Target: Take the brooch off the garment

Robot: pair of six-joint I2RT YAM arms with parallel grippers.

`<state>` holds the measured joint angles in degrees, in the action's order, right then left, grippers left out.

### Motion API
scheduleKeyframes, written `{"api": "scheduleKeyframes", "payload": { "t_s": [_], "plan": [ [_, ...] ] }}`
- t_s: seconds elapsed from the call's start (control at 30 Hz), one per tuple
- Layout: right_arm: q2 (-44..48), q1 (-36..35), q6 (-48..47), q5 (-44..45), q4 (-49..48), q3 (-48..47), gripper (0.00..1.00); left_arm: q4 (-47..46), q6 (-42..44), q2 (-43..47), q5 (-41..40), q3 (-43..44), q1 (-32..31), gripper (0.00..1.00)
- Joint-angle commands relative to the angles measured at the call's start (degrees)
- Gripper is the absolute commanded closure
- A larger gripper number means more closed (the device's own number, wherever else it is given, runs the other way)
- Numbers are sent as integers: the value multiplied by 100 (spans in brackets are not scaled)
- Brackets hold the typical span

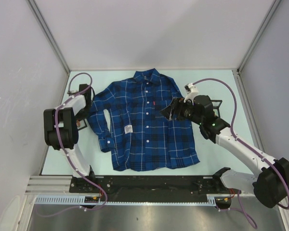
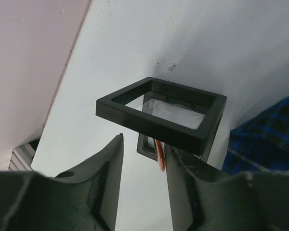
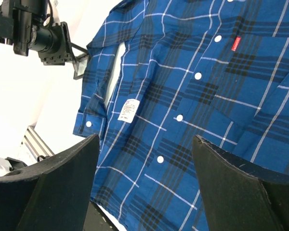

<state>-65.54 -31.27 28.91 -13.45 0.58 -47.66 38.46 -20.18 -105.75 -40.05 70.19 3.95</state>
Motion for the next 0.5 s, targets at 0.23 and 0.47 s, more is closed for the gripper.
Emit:
{"api": "scheduleKeyframes", "payload": {
  "t_s": [0.23,0.47],
  "plan": [
    [647,182,-183,597,827,-138,19,144,-11,1714,1295,-41,-104,28],
    [1261,384,-833,1336,2085,-288,17,-48,-179,3604,3990,-330,-288,10]
  ]
}}
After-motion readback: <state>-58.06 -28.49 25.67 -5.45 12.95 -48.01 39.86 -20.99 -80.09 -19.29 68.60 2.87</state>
